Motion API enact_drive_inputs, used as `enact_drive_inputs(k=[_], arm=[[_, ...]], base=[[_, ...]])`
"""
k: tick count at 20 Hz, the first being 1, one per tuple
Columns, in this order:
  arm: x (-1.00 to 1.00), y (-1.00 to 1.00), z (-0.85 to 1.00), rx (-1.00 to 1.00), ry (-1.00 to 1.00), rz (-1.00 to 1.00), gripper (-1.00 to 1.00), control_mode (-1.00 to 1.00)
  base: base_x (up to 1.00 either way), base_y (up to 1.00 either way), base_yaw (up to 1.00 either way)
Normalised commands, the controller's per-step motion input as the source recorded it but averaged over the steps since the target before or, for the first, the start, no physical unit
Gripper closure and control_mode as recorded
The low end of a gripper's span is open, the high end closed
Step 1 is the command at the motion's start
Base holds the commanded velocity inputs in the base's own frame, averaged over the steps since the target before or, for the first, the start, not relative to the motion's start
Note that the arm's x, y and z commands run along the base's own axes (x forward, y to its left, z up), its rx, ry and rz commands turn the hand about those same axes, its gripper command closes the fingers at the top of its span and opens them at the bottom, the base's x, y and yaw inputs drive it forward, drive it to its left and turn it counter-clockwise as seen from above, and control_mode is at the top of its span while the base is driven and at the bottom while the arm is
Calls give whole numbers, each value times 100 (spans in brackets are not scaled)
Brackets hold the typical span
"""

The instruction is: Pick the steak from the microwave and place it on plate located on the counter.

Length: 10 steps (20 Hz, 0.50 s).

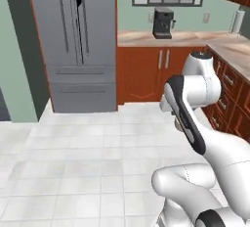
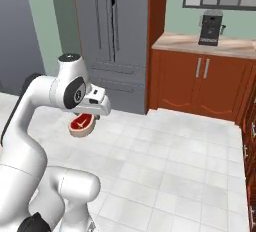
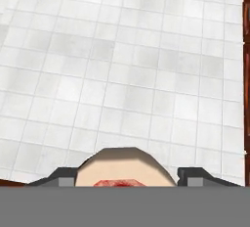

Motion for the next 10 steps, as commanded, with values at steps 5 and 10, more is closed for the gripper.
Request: enact_drive_inputs(k=[5,10], arm=[[0,0,0,0,0,0,100,100],[0,0,0,0,0,0,100,100]], base=[[80,-68,-47],[28,-17,-78]])
